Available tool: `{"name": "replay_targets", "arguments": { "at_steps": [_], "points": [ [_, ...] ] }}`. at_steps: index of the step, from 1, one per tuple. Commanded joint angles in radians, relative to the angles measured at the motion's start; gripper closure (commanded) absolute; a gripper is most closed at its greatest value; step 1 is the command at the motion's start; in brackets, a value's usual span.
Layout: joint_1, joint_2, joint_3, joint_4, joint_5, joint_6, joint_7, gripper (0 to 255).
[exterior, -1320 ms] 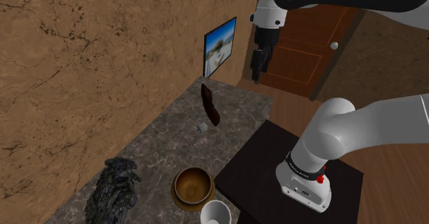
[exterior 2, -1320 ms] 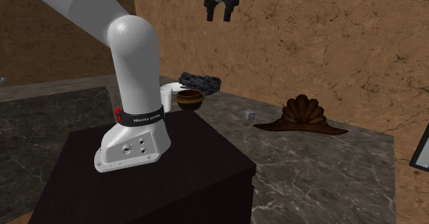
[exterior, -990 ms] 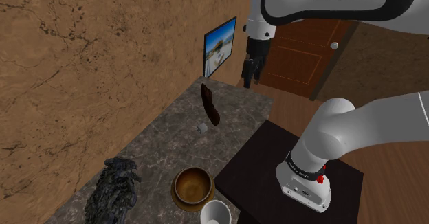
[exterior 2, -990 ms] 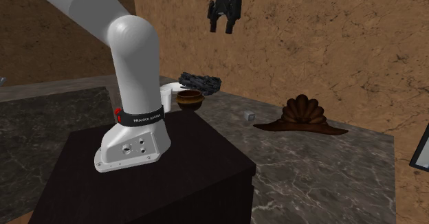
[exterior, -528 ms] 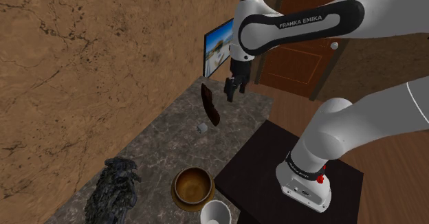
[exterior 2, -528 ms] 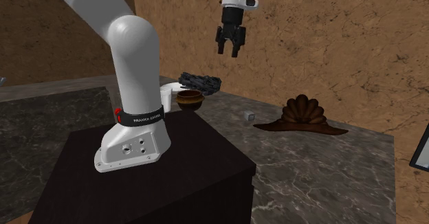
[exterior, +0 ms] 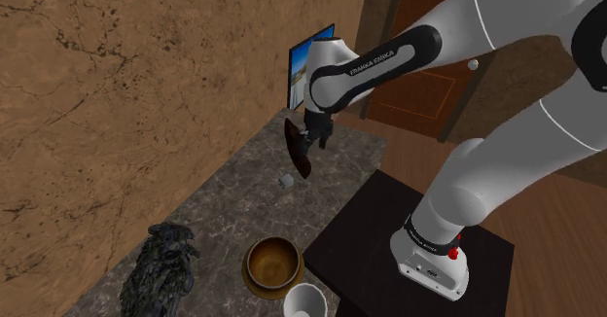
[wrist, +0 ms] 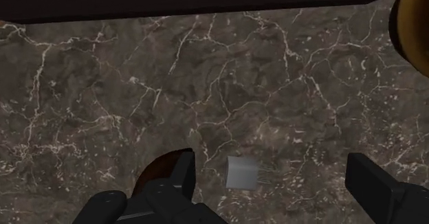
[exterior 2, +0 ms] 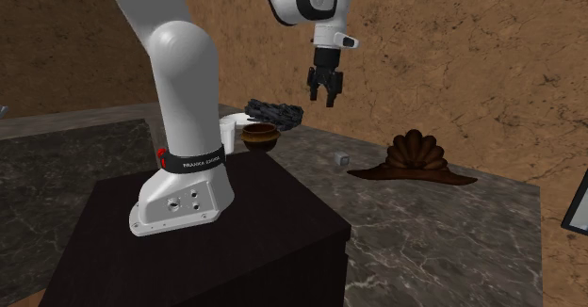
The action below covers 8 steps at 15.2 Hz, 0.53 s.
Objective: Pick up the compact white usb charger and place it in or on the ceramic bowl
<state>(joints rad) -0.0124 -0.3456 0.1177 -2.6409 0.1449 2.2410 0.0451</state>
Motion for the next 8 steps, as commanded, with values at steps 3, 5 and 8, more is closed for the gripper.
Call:
{"name": "replay_targets", "arguments": {
  "at_steps": [3,5,8],
  "points": [
    [-0.008,0.168,0.018,0.018,-0.007,0.167,0.042,0],
    [-0.011,0.256,0.026,0.042,-0.017,0.240,0.071,0],
    [-0.013,0.390,0.031,0.088,-0.043,0.338,0.119,0]
  ]
}}
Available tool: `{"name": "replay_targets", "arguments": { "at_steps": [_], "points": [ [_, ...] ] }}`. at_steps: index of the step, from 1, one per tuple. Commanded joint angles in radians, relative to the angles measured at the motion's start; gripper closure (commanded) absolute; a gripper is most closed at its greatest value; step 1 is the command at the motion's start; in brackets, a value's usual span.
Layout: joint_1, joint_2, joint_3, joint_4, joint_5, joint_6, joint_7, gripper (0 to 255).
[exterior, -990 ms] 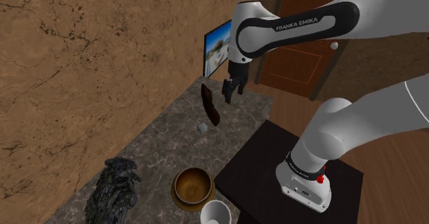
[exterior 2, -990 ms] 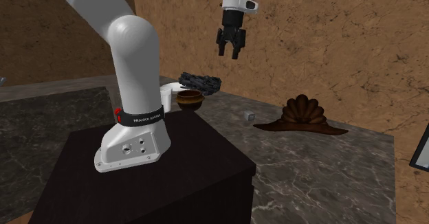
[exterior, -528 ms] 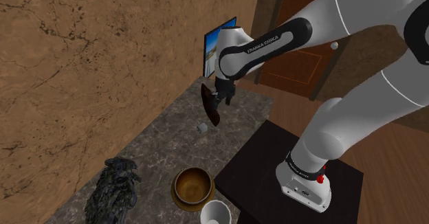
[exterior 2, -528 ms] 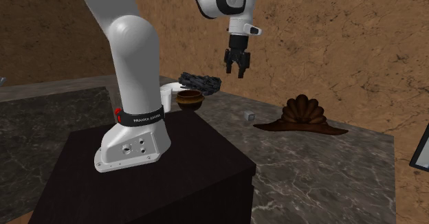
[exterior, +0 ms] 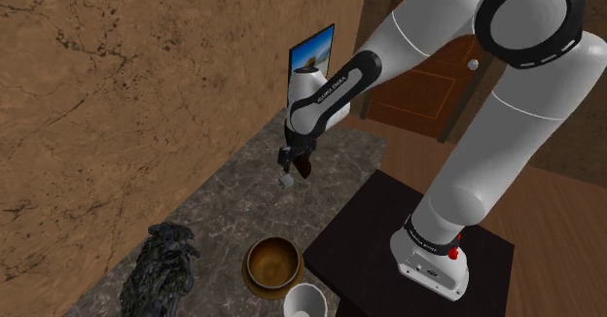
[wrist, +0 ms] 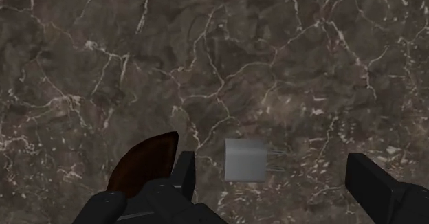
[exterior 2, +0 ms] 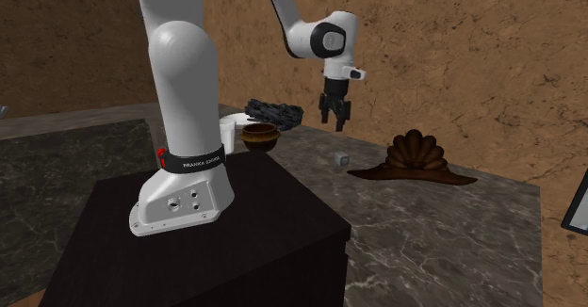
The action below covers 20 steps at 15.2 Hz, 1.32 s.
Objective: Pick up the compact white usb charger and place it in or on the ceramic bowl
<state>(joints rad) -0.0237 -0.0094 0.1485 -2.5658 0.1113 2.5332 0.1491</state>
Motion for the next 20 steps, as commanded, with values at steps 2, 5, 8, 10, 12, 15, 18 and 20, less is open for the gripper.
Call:
{"name": "replay_targets", "arguments": {
  "at_steps": [2,5,8,10,12,15,18,20],
  "points": [
    [0.002,0.143,-0.003,0.052,-0.033,0.103,0.050,0],
    [0.016,0.274,-0.019,0.120,-0.068,0.176,0.101,0],
    [0.026,0.338,-0.030,0.145,-0.080,0.218,0.117,0],
    [0.030,0.367,-0.033,0.150,-0.084,0.242,0.120,0],
    [0.033,0.396,-0.037,0.156,-0.087,0.265,0.122,0],
    [0.037,0.420,-0.039,0.162,-0.090,0.283,0.124,0],
    [0.037,0.420,-0.039,0.162,-0.090,0.283,0.124,0],
    [0.037,0.420,-0.039,0.162,-0.090,0.283,0.124,0]
  ]
}}
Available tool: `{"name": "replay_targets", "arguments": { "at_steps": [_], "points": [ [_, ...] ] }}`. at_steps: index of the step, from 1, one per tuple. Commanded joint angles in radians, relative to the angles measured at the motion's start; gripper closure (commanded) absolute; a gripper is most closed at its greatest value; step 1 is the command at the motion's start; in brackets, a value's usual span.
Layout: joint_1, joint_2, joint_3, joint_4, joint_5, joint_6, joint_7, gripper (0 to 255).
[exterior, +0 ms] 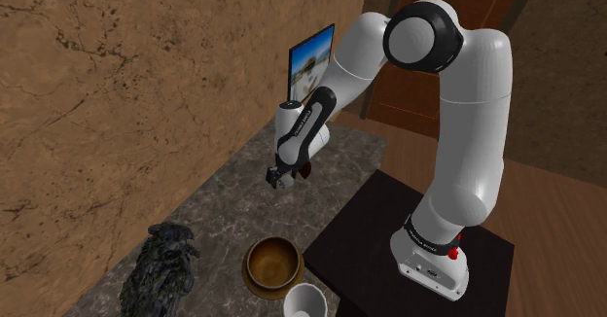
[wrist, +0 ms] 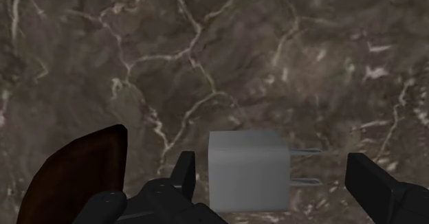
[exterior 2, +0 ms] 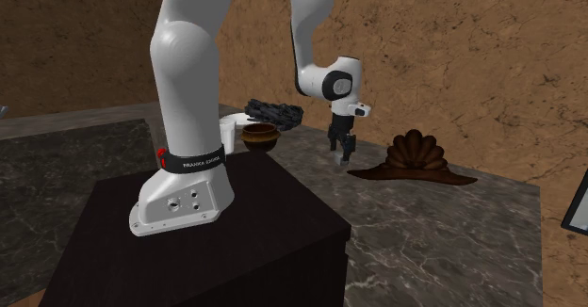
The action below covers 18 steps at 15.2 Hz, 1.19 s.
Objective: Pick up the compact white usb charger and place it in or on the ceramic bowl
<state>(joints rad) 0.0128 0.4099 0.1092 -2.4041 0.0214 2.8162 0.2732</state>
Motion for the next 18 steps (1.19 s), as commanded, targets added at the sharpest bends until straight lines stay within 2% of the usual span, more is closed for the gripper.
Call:
{"name": "replay_targets", "arguments": {
  "at_steps": [1,2,11,18],
  "points": [
    [0.000,0.000,0.000,0.000,0.000,0.000,0.000,0],
    [0.000,0.000,0.000,0.000,0.000,0.000,0.000,255],
    [0.000,0.000,0.000,0.000,0.000,0.000,0.000,255],
    [-0.009,-0.101,0.012,-0.019,0.013,-0.083,-0.005,255]
  ]
}}
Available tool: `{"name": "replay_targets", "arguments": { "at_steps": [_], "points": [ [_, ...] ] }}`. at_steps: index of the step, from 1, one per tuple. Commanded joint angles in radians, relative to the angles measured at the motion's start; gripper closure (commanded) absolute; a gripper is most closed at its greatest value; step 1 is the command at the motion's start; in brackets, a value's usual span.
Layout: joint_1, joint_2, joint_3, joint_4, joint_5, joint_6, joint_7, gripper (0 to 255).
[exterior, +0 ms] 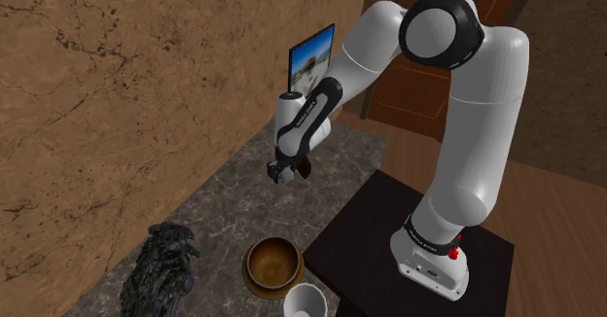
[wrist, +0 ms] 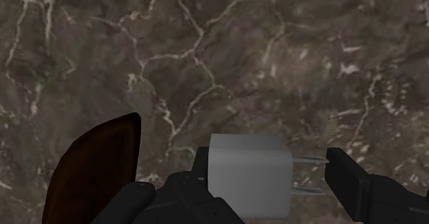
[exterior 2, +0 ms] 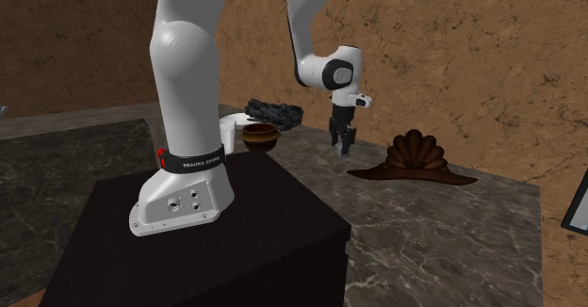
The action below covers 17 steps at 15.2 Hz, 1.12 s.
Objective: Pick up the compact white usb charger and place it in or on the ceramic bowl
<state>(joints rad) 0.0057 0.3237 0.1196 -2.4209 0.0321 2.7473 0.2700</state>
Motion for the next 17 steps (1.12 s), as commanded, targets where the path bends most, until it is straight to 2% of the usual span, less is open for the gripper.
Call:
{"name": "replay_targets", "arguments": {
  "at_steps": [1,17],
  "points": [
    [-0.003,-0.029,0.003,-0.004,0.004,-0.026,-0.003,255],
    [-0.014,-0.237,0.016,0.000,0.033,-0.236,-0.015,255]
  ]
}}
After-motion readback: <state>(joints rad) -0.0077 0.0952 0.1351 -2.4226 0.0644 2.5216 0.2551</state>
